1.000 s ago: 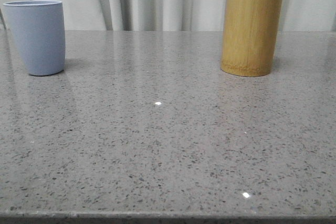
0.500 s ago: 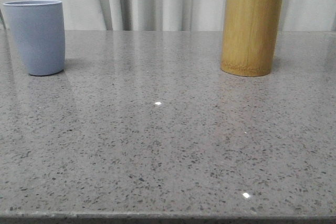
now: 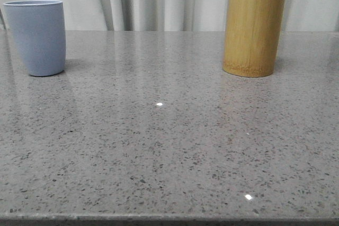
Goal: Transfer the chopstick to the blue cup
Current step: 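Reach the left gripper down over the light blue cup and grasp its rim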
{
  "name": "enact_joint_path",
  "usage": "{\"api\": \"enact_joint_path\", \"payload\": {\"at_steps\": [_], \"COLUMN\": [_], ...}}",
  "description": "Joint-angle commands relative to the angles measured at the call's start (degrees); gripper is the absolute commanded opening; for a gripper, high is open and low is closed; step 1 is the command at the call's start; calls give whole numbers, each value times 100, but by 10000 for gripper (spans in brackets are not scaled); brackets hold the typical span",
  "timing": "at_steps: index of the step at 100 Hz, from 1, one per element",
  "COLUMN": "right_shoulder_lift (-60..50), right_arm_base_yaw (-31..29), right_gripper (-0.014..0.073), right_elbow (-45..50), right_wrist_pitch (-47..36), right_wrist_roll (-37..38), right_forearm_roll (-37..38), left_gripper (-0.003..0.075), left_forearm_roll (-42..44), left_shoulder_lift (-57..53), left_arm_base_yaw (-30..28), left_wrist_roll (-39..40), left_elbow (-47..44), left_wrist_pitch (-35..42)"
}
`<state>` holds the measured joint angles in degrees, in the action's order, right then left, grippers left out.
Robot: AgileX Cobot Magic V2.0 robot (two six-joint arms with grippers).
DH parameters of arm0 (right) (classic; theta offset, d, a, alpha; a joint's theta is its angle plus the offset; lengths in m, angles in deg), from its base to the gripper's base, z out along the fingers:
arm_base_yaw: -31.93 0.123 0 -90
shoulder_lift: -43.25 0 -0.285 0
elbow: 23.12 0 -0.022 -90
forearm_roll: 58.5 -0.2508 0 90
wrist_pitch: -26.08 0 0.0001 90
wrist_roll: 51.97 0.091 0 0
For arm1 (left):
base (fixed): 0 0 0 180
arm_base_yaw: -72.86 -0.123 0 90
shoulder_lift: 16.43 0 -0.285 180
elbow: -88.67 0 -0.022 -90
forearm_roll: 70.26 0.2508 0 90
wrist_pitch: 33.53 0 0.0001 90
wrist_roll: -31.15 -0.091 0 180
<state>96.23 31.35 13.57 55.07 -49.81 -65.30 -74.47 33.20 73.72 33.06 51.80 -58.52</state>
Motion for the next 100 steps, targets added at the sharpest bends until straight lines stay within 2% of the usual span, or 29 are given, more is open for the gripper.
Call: {"api": "enact_joint_path", "payload": {"at_steps": [1, 20, 48, 76, 100], "right_shoulder_lift": [23, 24, 24, 24, 24], "right_arm_base_yaw": [-12, -12, -12, -12, -12], "right_gripper": [345, 345, 345, 345, 345], "right_elbow": [-217, -217, -217, -217, -217], "right_wrist_pitch": [-294, -284, -295, -301, -301], "right_wrist_roll": [-68, -68, -68, -68, -68], "right_forearm_roll": [-26, -26, -26, -28, -28], "left_gripper": [377, 377, 377, 377, 377], "left_forearm_roll": [-73, -82, -72, -82, -268], "left_shoulder_lift": [144, 794, 2228, 3710, 4587], "left_arm_base_yaw": [-7, 105, 729, 739, 739], "left_wrist_roll": [-13, -42, -120, -120, -120], "left_elbow": [271, 990, 2396, 3850, 4720], "left_wrist_pitch": [369, -1, -656, -1947, -2651]}}
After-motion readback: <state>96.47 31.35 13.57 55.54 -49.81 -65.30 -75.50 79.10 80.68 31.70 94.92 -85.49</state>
